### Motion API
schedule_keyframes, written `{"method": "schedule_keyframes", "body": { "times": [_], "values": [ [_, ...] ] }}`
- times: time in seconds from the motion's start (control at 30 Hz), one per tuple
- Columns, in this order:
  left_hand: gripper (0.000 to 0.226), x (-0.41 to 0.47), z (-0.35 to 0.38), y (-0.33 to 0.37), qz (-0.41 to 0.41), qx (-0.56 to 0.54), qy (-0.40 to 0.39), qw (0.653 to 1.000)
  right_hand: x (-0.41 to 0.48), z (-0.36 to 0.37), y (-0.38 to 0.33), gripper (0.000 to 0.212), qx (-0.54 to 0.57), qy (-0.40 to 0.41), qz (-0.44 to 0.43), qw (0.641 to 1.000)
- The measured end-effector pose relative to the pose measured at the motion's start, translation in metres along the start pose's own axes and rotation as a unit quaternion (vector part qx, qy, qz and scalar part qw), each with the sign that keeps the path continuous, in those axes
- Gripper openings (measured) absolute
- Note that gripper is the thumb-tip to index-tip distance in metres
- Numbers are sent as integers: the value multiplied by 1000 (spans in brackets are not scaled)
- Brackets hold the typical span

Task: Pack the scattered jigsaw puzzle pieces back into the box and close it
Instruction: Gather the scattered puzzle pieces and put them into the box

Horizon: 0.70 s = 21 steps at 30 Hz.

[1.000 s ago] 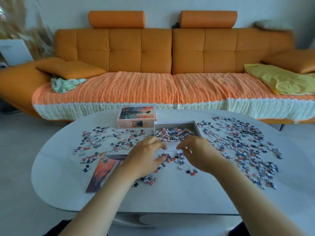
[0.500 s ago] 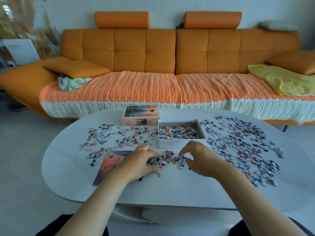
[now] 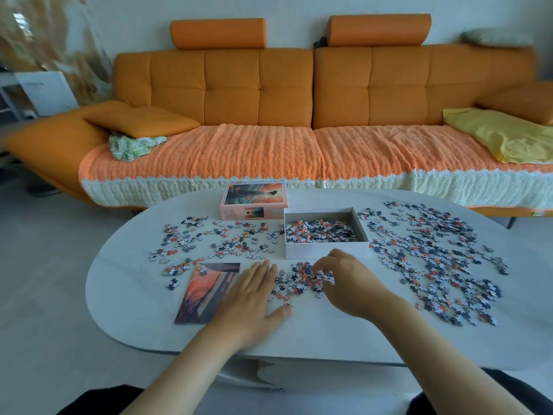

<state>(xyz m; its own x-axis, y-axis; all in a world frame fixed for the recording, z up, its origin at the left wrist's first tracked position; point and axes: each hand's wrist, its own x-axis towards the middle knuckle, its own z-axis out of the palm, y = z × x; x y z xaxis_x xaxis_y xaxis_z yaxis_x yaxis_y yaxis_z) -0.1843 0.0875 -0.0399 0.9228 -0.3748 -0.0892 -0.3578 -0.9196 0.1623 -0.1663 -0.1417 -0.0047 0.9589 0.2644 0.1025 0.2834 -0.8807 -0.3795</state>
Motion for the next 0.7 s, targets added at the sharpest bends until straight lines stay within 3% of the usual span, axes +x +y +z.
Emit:
{"method": "schedule_keyframes", "body": {
  "times": [0.17,0.27,0.4,0.5,0.53,0.6,0.7],
  "values": [
    [91,25,-2,7,29,-60,-19,998,3,13,-7,51,-24,-19,-82,996],
    [90,36,0,19,41,-69,11,997,6,17,-5,51,-9,-26,-110,993],
    [76,38,-3,28,66,-77,86,991,6,1,4,46,67,-7,-72,995],
    [74,35,-10,25,79,-51,101,990,5,-11,12,40,61,3,-46,997],
    [77,34,-12,22,80,-43,91,992,4,-14,15,38,31,-16,-38,999],
    [85,32,-16,14,79,-28,54,995,2,-20,18,55,-43,-88,5,995],
    [90,34,-19,8,84,-1,20,996,2,-19,12,70,-64,-148,37,986]
  ]
}}
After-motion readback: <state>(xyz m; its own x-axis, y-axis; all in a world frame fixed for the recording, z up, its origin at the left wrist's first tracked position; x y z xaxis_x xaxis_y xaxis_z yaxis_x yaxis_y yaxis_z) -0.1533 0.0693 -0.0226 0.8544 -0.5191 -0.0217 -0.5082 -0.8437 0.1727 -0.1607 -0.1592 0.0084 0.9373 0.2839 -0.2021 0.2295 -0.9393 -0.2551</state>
